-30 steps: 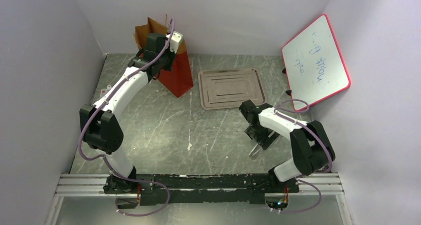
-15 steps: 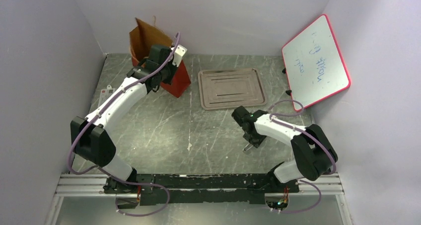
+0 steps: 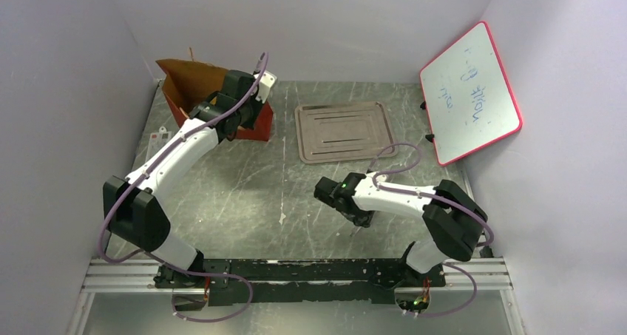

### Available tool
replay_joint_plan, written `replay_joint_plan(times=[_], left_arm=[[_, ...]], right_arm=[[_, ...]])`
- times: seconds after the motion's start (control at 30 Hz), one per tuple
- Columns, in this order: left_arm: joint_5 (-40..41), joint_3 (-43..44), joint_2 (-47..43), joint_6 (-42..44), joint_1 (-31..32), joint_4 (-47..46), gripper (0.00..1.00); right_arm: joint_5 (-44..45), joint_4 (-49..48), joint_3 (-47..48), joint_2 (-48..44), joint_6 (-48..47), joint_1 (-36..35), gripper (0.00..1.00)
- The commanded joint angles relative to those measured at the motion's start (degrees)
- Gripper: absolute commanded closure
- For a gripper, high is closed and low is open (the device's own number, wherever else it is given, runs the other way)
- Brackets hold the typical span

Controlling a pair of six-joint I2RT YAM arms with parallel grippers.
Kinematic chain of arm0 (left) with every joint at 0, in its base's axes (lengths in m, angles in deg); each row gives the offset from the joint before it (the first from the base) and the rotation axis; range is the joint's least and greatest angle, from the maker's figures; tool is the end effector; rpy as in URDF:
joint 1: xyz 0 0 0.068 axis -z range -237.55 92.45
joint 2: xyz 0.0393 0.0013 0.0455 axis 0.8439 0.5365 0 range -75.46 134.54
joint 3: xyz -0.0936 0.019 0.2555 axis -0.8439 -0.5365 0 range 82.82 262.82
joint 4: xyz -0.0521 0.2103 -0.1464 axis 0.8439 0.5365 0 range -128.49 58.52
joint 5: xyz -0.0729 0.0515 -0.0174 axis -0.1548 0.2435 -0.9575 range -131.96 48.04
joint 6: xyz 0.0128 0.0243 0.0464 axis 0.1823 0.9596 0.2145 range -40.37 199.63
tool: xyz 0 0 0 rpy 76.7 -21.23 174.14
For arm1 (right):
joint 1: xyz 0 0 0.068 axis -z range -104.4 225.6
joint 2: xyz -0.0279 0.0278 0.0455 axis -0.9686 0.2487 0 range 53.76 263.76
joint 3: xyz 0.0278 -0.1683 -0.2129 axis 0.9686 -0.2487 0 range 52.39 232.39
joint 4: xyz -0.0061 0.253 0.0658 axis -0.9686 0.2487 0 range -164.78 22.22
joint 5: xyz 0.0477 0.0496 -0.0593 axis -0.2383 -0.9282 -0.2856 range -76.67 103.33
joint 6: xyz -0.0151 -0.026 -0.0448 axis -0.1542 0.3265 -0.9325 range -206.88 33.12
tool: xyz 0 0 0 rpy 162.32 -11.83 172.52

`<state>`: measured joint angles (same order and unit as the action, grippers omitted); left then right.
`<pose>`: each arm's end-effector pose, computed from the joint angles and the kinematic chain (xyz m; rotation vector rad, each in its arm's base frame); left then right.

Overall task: Take the fake bread out of the paper bag
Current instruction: Pick up the clamp at the center of the board, then place the clamp in the container.

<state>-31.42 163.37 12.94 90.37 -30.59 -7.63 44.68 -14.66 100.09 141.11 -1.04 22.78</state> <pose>0.3137 -0.1522 0.3351 0.6275 2.1435 0.0526 0.1458 0.1617 0.1642 0.6919 2.5579 -0.4741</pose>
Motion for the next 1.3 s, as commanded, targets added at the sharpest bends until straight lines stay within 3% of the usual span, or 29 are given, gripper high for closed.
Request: replay_joint_plan(times=[0.0, 0.13, 0.4, 0.57, 0.8, 0.93, 1.03, 1.17, 1.27], left_arm=[[-1.57, 3.73, 1.95, 1.08, 0.17, -0.40, 0.93], [-2.00, 9.11, 3.62, 3.12, -0.59, -1.03, 0.93], [-3.14, 16.78, 8.29, 4.94, -4.20, -4.25, 0.93], [-3.39, 17.81, 9.66, 4.52, -4.90, -4.20, 0.93], [-2.36, 16.26, 9.14, 3.55, -4.90, -4.04, 0.92], [-2.37, 16.96, 9.41, 2.44, -4.96, -3.09, 0.91], [-2.39, 16.51, 9.42, 1.69, -4.90, -3.30, 0.84], [-1.91, 17.20, 9.74, 1.20, -4.90, -3.34, 0.62], [-1.75, 18.29, 9.80, 0.59, -5.14, -3.62, 0.53]], right_arm=[[5.90, 7.04, 4.21, 0.18, 4.70, -3.50, 0.74], [9.19, 8.03, 7.84, 0.60, 3.06, -5.99, 0.75], [15.91, 3.79, 17.19, 5.12, -8.94, -6.85, 0.75], [16.61, 1.07, 17.93, 5.21, -11.69, -6.93, 0.76], [13.47, 5.54, 13.92, 3.16, -3.93, -9.65, 1.00], [13.05, 10.45, 12.70, 2.17, 3.78, -14.87, 1.00], [15.37, 17.87, 15.03, 3.54, 10.42, -19.74, 1.00], [18.77, 18.83, 17.94, 3.23, 10.68, -23.54, 1.00], [21.08, 18.87, 20.01, 3.44, 9.36, -24.28, 1.00]])
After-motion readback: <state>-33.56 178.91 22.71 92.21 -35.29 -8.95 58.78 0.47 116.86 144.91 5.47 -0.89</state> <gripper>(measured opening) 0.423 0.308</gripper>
